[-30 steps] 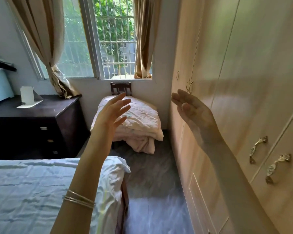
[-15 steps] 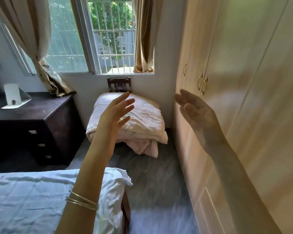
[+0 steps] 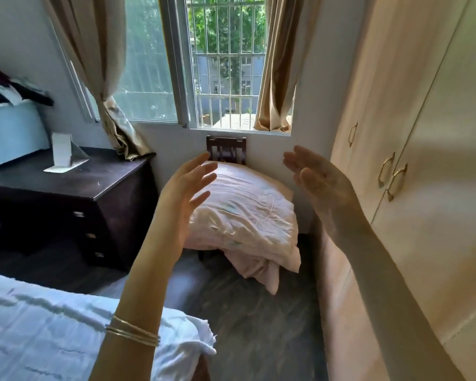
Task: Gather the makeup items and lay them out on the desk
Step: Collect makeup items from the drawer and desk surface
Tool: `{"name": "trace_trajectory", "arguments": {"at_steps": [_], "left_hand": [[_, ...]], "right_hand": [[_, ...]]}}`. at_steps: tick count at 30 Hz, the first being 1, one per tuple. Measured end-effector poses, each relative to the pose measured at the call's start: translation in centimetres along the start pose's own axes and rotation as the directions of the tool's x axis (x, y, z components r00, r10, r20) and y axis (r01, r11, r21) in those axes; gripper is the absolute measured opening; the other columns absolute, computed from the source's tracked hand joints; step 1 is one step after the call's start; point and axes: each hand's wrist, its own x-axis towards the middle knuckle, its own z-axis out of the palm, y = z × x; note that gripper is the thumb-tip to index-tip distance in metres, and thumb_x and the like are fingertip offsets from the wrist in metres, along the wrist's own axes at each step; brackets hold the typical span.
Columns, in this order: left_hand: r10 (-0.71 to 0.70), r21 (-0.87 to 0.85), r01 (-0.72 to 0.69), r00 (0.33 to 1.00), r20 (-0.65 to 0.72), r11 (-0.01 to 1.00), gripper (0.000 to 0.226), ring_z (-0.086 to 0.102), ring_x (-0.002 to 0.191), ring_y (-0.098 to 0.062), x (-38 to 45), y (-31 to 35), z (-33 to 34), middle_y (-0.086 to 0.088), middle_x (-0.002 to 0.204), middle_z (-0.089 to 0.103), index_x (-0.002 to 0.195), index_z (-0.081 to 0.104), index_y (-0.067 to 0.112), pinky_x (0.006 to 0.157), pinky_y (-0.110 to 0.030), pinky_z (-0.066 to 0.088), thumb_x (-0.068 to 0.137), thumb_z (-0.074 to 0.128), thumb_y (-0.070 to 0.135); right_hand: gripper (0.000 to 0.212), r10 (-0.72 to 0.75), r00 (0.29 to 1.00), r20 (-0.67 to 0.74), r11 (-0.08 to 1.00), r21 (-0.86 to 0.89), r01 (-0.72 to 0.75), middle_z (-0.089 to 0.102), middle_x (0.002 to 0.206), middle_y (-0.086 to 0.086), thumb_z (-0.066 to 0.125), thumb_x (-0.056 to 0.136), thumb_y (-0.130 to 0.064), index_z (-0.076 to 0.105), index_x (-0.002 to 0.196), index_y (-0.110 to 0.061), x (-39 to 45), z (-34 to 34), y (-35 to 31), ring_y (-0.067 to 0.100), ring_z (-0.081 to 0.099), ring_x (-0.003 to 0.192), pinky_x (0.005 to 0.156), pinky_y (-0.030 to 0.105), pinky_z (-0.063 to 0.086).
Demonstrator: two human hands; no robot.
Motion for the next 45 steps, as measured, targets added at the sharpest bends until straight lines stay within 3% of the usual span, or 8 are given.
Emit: {"name": "trace_trajectory", "arguments": {"at_steps": [3,9,15,22,25,33,37,45], "left_hand": [[-0.001,0.026,0.001,1.000,-0.016,1.000,0.047,0.059,0.115,-0.012,2.1,-1.3,-0.6,0.003,0.120,0.064,0.118,0.056,0.028,0.097,-0.030,0.044,0.073,0.049,0.039],[0.010,0.032,-0.006,0.994,-0.109,0.999,0.042,0.059,0.113,-0.010,6.7,-4.0,-3.7,0.005,0.119,0.064,0.114,0.057,0.032,0.096,-0.031,0.044,0.073,0.050,0.040],[0.020,0.022,-0.016,0.982,-0.185,1.000,0.055,0.057,0.116,-0.014,13.6,-5.4,-7.8,0.000,0.123,0.061,0.125,0.052,0.022,0.098,-0.032,0.043,0.072,0.050,0.037],[0.064,0.041,-0.056,0.974,-0.217,0.998,0.055,0.056,0.118,-0.014,21.6,-5.4,-12.8,0.000,0.126,0.060,0.128,0.051,0.021,0.100,-0.032,0.042,0.075,0.049,0.036],[0.060,0.067,-0.045,0.968,-0.243,0.997,0.054,0.057,0.117,-0.013,23.2,-6.3,-15.0,0.000,0.126,0.061,0.128,0.052,0.022,0.100,-0.032,0.042,0.076,0.049,0.037],[0.045,0.135,0.009,0.917,-0.396,0.991,0.043,0.059,0.115,-0.010,25.4,-8.3,-20.2,0.002,0.123,0.062,0.118,0.057,0.030,0.101,-0.033,0.042,0.077,0.049,0.038],[0.069,0.168,0.009,0.890,-0.452,0.986,0.042,0.059,0.114,-0.009,27.6,-9.2,-21.3,0.004,0.122,0.063,0.118,0.057,0.031,0.100,-0.032,0.043,0.078,0.049,0.039],[0.156,0.193,-0.055,0.814,-0.560,0.980,0.042,0.059,0.114,-0.010,35.8,-10.6,-21.1,0.005,0.120,0.064,0.118,0.058,0.031,0.099,-0.032,0.043,0.078,0.049,0.039]], "right_hand": [[0.049,0.009,0.998,0.062,0.999,0.039,-0.012,0.056,0.132,-0.007,0.059,0.082,-0.040,0.049,0.128,-0.027,2.7,0.1,2.3,0.010,0.053,0.123,0.098,0.020,0.043],[0.049,0.032,0.989,0.141,0.990,0.134,-0.052,0.060,0.127,-0.011,0.061,0.079,-0.039,0.051,0.126,-0.029,7.3,2.1,7.7,0.005,0.056,0.120,0.089,0.011,0.046],[0.053,0.036,0.975,0.219,0.989,0.129,-0.065,0.060,0.128,-0.010,0.057,0.078,-0.038,0.050,0.128,-0.026,14.3,6.0,11.4,0.004,0.056,0.119,0.093,0.013,0.046],[0.048,-0.008,0.955,0.296,0.984,0.175,-0.046,0.061,0.121,-0.021,0.057,0.077,-0.037,0.051,0.124,-0.031,23.6,11.7,13.1,-0.002,0.055,0.117,0.087,0.009,0.045],[0.046,-0.015,0.941,0.339,0.974,0.216,-0.063,0.061,0.124,-0.018,0.057,0.077,-0.035,0.052,0.123,-0.030,26.0,14.3,14.7,-0.001,0.055,0.119,0.088,0.010,0.045],[0.040,-0.004,0.897,0.442,0.937,0.315,-0.151,0.064,0.125,-0.007,0.065,0.080,-0.032,0.059,0.120,-0.032,31.1,19.9,20.2,0.008,0.056,0.121,0.095,0.019,0.046],[0.042,-0.038,0.860,0.508,0.920,0.354,-0.168,0.064,0.124,-0.010,0.065,0.077,-0.039,0.060,0.118,-0.035,34.2,21.7,22.4,0.007,0.056,0.121,0.091,0.015,0.046],[0.042,-0.125,0.779,0.615,0.896,0.407,-0.177,0.063,0.126,-0.009,0.063,0.081,-0.029,0.056,0.123,-0.030,44.3,22.9,25.8,0.007,0.055,0.121,0.088,0.011,0.046]]}}
